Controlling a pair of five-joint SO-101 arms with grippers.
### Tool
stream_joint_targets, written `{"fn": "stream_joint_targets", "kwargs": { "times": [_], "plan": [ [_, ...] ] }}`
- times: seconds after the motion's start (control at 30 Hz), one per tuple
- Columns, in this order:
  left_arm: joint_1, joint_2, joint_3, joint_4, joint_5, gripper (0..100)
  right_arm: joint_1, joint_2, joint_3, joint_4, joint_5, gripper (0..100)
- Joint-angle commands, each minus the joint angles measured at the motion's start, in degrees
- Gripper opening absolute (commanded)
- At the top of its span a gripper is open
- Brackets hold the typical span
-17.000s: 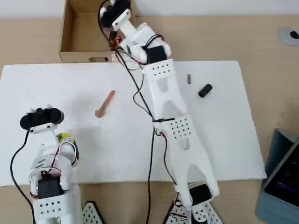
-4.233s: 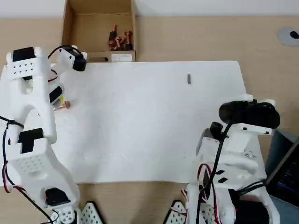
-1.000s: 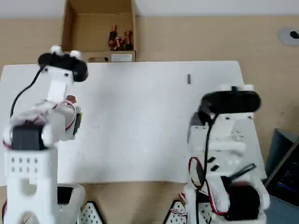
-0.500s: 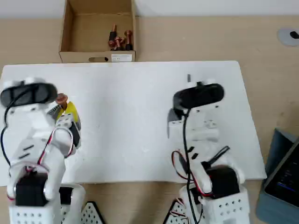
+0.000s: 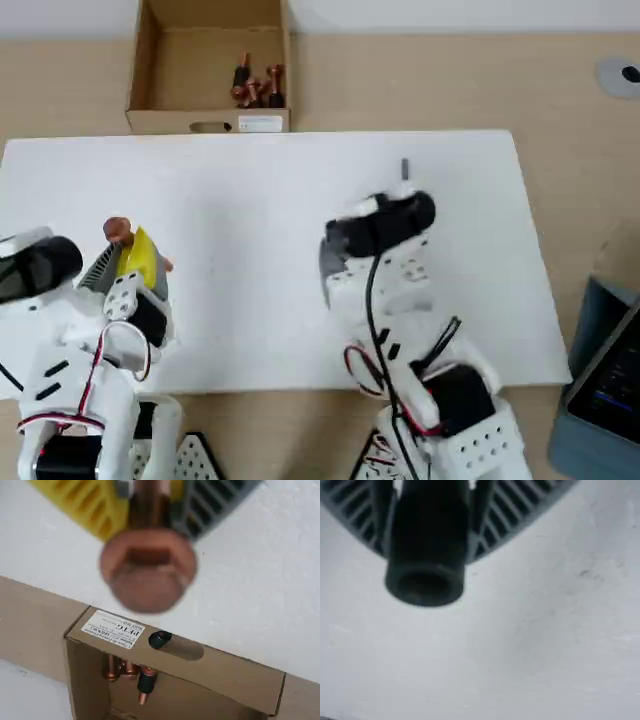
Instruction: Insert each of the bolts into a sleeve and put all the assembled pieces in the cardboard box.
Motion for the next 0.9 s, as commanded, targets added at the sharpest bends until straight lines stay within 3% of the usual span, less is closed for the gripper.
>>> {"fn": "stream_joint_targets", "kwargs": {
  "times": [0.0, 0.17, 0.37, 0.63, 0.87],
  "plan": [
    [0.7, -0.84, 0.18, -1.41, 1.41, 0, -2.95, -6.02, 2.07, -1.49, 0.62, 0.9],
    [2.02, -0.84, 0.0, -1.49, 10.46, 0, -6.2, -12.18, 6.55, -1.58, 4.92, 0.9],
    [12.13, -0.84, -0.09, -2.37, 16.97, 0, -11.3, -15.96, 8.92, -1.58, 8.44, 0.9],
    [20.4, -0.84, -0.09, -9.49, 17.93, 0, -17.63, -16.48, 10.77, -1.58, 12.04, 0.9],
    [25.32, -0.84, -0.09, -9.67, 17.76, 0, -18.68, -16.48, 10.59, -1.58, 15.38, 0.9]
  ]
}}
